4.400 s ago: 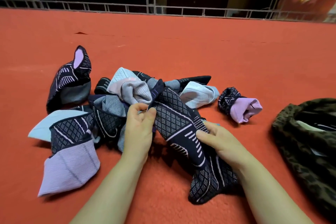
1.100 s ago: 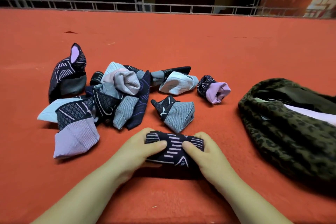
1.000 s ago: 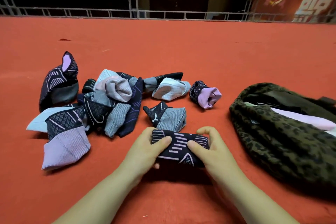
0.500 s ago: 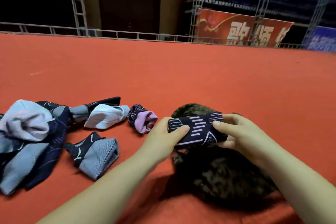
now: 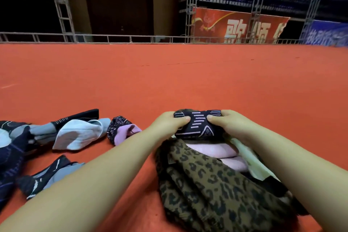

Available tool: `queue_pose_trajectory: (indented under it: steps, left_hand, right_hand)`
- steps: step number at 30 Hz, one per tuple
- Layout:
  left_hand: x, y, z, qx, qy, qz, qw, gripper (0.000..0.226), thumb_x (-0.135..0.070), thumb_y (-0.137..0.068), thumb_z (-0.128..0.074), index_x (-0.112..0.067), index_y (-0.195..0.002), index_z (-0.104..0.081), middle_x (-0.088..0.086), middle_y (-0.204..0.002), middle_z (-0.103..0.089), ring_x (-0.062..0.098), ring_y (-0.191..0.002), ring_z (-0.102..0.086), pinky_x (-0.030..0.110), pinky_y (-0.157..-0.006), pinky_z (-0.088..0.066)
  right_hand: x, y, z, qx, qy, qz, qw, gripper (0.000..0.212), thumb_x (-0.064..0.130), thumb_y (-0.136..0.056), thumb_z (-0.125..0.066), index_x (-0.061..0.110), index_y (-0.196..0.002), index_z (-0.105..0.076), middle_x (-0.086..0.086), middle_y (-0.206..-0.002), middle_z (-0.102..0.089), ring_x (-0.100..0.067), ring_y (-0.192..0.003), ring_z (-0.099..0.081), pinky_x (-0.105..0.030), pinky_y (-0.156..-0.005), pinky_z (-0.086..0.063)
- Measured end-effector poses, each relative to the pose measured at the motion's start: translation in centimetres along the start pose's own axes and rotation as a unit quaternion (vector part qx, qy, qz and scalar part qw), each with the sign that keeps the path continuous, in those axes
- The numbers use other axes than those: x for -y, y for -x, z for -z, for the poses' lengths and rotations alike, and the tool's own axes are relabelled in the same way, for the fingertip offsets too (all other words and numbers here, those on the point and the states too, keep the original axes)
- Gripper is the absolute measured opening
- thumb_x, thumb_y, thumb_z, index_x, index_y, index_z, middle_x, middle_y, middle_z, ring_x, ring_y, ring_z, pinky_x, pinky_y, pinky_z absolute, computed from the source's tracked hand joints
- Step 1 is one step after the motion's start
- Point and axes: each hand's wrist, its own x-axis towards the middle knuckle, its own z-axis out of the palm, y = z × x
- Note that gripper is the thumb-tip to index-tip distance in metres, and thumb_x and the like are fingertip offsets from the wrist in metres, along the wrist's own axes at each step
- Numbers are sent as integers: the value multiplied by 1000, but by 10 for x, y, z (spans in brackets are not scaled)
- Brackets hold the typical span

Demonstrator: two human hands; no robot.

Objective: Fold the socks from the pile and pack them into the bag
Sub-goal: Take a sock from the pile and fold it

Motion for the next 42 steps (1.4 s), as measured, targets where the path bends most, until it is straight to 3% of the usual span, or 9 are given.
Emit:
queue_pose_trajectory:
  steps: [3,9,13,20,23,26,31,35,42]
  left_hand:
    - [0,-23,-11,0,-71,5,997,20,-30,-92,-54,-19,-102,-68,5,-105,-70,22,-96,-64,33,-87,-48]
    - [9,-52,-24,-43,-237,16,970,44,-34,-93,-51,-15,-132,-46,3,-135,-52,21,-119,-51,28,-96,-39]
    - [21,-54,-26,-7,-290,8,957,41,-37,-95,-47,-18,-131,-47,2,-134,-53,19,-121,-50,28,-96,-37]
    - [29,-66,-30,32,-331,-31,943,39,-33,-98,-41,-15,-131,-49,4,-137,-52,22,-124,-47,33,-101,-37]
    - [30,-68,-28,31,-317,-43,947,44,-32,-98,-42,-17,-139,-43,1,-146,-43,19,-133,-39,32,-107,-31]
    - [29,-62,-25,25,-318,-52,946,45,-27,-99,-43,-16,-142,-37,2,-149,-38,18,-136,-35,27,-106,-28]
    - [19,-56,-16,-25,-339,-110,934,22,-21,-98,-39,-17,-77,-43,9,-95,-55,31,-102,-53,33,-70,-31]
    - [1,-40,-1,-17,-309,-103,945,32,-21,-100,-36,-12,-125,-54,6,-137,-51,23,-127,-44,27,-95,-34]
    - [19,14,59,76,-284,-66,953,22,-25,-94,-48,-30,-111,-61,-11,-107,-56,7,-108,-52,25,-97,-37]
  right_hand:
    - [-2,-13,7,-41,27,15,999,24,26,-95,-51,10,-96,-68,-10,-96,-73,-31,-97,-68,-47,-93,-50]
    - [-20,-30,-5,-15,102,-45,994,29,36,-97,-48,9,-96,-59,-9,-94,-66,-23,-79,-63,-39,-72,-56]
    - [-20,-25,-5,-23,430,-7,903,38,38,-100,-34,18,-72,-51,-10,-85,-59,-26,-80,-54,-32,-67,-36]
    - [-6,-8,-4,-134,560,62,815,35,47,-96,-33,18,-89,-52,-8,-97,-61,-31,-91,-57,-34,-67,-39]
    - [-8,-2,-9,21,447,193,873,39,37,-100,-28,10,-89,-54,-9,-94,-60,-28,-92,-54,-41,-79,-42]
    - [-20,-5,-11,181,351,92,914,48,40,-103,-18,16,-131,-49,2,-138,-47,-16,-130,-38,-29,-109,-25]
    - [-23,-22,-14,173,346,-42,921,61,65,-93,-15,39,-147,-26,10,-156,-22,-11,-143,-17,-37,-117,-10]
    - [-9,-20,-22,136,327,-85,931,72,73,-88,-14,33,-142,-40,5,-153,-32,-17,-140,-29,-39,-115,-18]
    - [26,13,-31,75,348,42,933,64,55,-96,-21,10,-113,-63,-4,-125,-62,-21,-116,-54,-36,-102,-38]
